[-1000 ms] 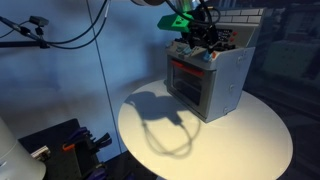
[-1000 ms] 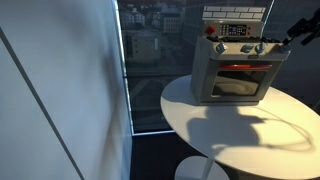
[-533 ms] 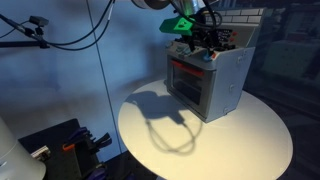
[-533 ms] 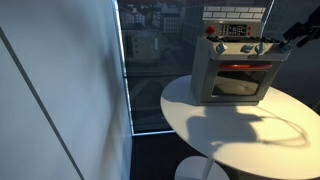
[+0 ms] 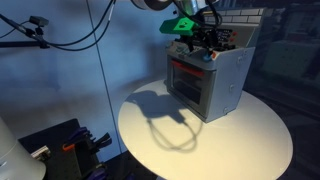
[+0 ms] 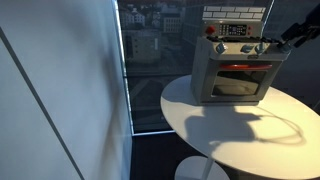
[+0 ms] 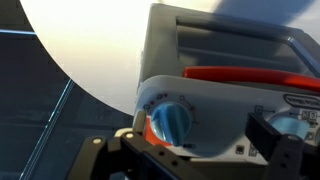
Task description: Turn the far right knob on the stove to the right
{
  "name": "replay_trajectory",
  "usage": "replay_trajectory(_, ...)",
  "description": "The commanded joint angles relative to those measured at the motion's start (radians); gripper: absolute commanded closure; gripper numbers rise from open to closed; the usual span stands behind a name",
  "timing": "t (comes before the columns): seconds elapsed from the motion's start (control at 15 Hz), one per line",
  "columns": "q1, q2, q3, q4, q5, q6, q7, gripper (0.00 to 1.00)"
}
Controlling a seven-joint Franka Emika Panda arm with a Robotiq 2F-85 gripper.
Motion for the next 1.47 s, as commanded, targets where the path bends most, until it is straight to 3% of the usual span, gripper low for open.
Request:
replay_trajectory(0.0, -0.021, 0.013, 0.017, 0.029, 0.027, 0.000, -0.044, 0.04)
replay_trajectory(0.33, -0.025, 0.014, 0.017, 0.033, 0.030, 0.001, -0.049, 0.08)
replay_trajectory(0.6, -0.029, 0.013, 0.017, 0.034, 0.031, 0.001, -0.054, 0.18)
replay_trajectory(0.67, -0.029, 0.013, 0.017, 0.034, 0.030, 0.002, -0.054, 0.26)
replay_trajectory(0.73, -0.031, 0.013, 0.017, 0.034, 0.031, 0.002, -0.055, 0.24)
replay_trajectory(0.8, -0.031, 0.013, 0.017, 0.034, 0.031, 0.002, -0.056, 0.32)
replay_trajectory(1.07, -0.033, 0.013, 0.017, 0.033, 0.031, 0.003, -0.056, 0.42)
replay_trajectory(1.13, -0.033, 0.012, 0.017, 0.033, 0.031, 0.003, -0.056, 0.56)
replay_trajectory(1.2, -0.033, 0.012, 0.017, 0.033, 0.031, 0.003, -0.056, 0.56)
replay_trajectory(1.4, -0.035, 0.011, 0.017, 0.032, 0.031, 0.004, -0.056, 0.71)
